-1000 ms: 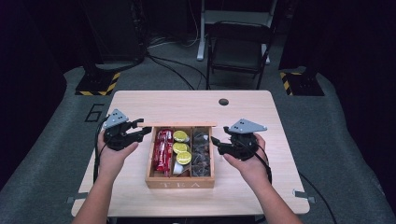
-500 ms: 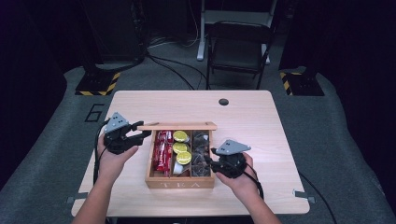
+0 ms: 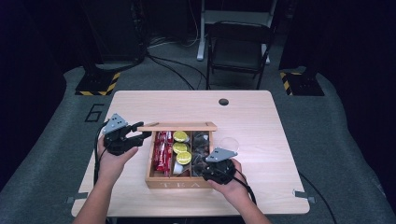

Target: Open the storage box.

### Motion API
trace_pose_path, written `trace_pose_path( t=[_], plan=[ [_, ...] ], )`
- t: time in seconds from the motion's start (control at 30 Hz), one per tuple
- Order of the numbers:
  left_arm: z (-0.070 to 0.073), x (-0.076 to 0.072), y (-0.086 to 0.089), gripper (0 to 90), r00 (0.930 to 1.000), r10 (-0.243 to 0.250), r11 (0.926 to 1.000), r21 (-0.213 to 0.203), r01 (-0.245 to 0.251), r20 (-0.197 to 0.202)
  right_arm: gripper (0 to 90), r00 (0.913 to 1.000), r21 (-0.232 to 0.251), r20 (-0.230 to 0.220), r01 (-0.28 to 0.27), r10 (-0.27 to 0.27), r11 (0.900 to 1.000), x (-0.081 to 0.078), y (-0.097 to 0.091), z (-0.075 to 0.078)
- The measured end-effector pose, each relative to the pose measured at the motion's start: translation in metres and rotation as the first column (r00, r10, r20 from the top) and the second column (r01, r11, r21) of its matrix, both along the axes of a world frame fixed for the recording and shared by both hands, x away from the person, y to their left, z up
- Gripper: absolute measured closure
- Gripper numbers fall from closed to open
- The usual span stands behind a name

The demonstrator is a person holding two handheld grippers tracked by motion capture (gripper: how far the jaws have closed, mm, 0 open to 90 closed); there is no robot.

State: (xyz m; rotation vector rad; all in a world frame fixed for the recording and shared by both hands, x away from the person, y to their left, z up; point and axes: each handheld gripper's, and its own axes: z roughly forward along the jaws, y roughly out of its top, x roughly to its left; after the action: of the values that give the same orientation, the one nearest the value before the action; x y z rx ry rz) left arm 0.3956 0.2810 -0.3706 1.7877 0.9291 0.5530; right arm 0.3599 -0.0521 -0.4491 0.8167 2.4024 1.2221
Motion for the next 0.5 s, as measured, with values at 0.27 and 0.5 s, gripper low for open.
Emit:
trace_pose_path(
  t=[0.27, 0.5],
  plan=[
    [-0.001, -0.001, 0.000, 51.5, 1.0000, -0.003, 1.0000, -0.002, 0.003, -0.005, 46.9, 0.9988, -0.038, 0.039, -0.029, 0.030, 0.9988, 0.004, 0.009, -0.008],
    [-0.003, -0.003, 0.000, 51.4, 1.0000, -0.001, 1.0000, 0.000, 0.001, -0.005, 50.3, 0.9986, -0.052, -0.008, -0.053, 0.053, 0.9972, 0.011, 0.012, -0.015]
  ],
)
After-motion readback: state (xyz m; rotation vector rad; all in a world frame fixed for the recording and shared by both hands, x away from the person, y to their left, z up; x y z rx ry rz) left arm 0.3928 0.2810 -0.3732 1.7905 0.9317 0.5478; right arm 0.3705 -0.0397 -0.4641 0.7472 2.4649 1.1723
